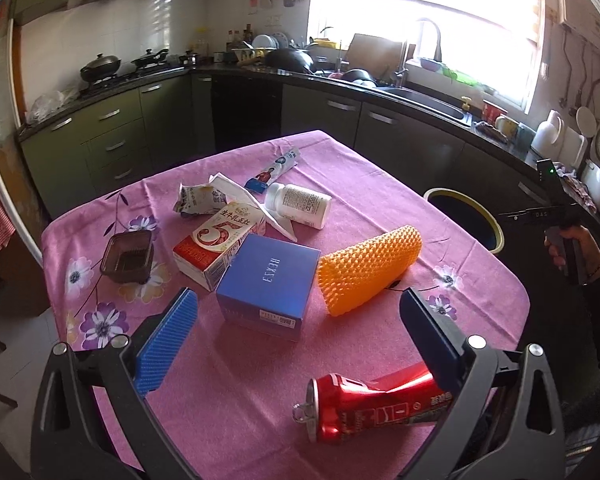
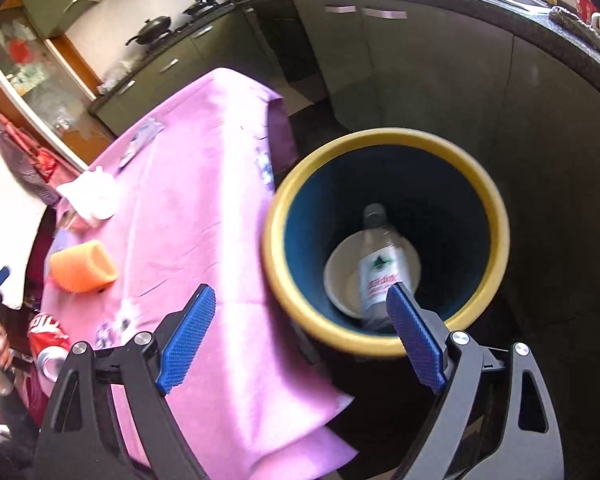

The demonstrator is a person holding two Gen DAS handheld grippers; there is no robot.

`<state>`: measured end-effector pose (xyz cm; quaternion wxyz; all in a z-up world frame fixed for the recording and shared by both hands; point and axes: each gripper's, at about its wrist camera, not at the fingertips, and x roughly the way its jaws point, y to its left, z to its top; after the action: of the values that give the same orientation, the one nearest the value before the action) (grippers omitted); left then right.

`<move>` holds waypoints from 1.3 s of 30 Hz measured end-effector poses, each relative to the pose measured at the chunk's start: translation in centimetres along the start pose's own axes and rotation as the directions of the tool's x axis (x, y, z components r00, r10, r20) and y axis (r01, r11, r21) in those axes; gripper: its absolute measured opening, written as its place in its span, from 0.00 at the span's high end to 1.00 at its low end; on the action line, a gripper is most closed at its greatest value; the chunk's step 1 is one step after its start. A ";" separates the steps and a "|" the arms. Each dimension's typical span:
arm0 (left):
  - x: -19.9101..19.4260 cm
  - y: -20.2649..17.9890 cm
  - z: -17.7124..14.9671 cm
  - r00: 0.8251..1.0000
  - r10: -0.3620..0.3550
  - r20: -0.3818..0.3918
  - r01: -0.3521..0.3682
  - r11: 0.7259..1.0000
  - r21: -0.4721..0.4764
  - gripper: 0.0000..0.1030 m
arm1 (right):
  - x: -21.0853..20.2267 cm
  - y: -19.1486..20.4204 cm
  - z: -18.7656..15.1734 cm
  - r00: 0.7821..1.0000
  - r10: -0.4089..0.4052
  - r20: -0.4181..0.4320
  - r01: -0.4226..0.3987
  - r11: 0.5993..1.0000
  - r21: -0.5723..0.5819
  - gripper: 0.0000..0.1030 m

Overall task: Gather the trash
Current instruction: 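Carry the water bottle over the bin and open the right gripper, then grasp the blue box with the left gripper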

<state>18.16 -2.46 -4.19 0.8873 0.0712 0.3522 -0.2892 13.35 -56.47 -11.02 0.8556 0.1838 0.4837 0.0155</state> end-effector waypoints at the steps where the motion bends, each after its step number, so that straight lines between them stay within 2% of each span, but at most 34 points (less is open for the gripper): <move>1: 0.5 0.4 0.1 1.000 -0.025 -0.006 0.025 1.000 0.003 0.07 | -0.3 0.3 -0.6 1.000 0.009 0.000 -0.009 1.000 -0.003 0.16; 3: 1.7 1.1 0.2 0.996 -0.088 -0.029 0.089 0.996 0.018 0.07 | -0.5 1.1 -1.5 1.000 0.021 -0.010 -0.021 1.000 -0.008 0.16; 5: 3.0 1.7 0.3 0.992 -0.112 -0.058 0.114 0.993 0.037 0.07 | -0.5 2.1 -2.2 0.999 0.029 -0.016 -0.029 0.999 -0.013 0.16; 15: 7.6 2.3 -0.6 0.982 -0.080 -0.170 0.100 0.989 0.108 0.07 | 1.1 3.7 -2.8 0.998 0.054 -0.039 -0.055 0.998 -0.011 0.16; 22: 9.8 2.8 -0.7 0.979 -0.064 -0.194 0.084 0.992 0.097 0.07 | 2.3 4.9 -2.9 0.994 0.088 -0.063 -0.090 0.995 -0.032 0.16; 28: 11.1 3.1 -1.0 0.974 -0.086 -0.210 0.105 0.991 0.082 0.07 | 3.1 5.3 -3.2 0.991 0.098 -0.085 -0.102 0.994 -0.040 0.16; 34: 11.3 2.8 -1.1 0.980 -0.064 -0.191 0.085 0.990 0.108 0.07 | 3.5 5.3 -3.3 0.990 0.103 -0.092 -0.107 0.994 -0.032 0.16; 36: 11.4 2.8 -1.1 0.980 -0.051 -0.191 0.073 0.991 0.111 0.10 | 3.5 5.4 -3.3 0.990 0.105 -0.092 -0.109 0.994 -0.032 0.16; 39: 11.7 3.0 -1.2 0.978 -0.050 -0.202 0.071 0.993 0.099 0.27 | 3.6 5.5 -3.3 0.990 0.109 -0.093 -0.113 0.993 -0.034 0.16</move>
<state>25.99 -5.00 -13.11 0.8334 0.1361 0.4252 -0.3257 13.30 -49.61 -13.68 0.8340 0.1926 0.5107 0.0810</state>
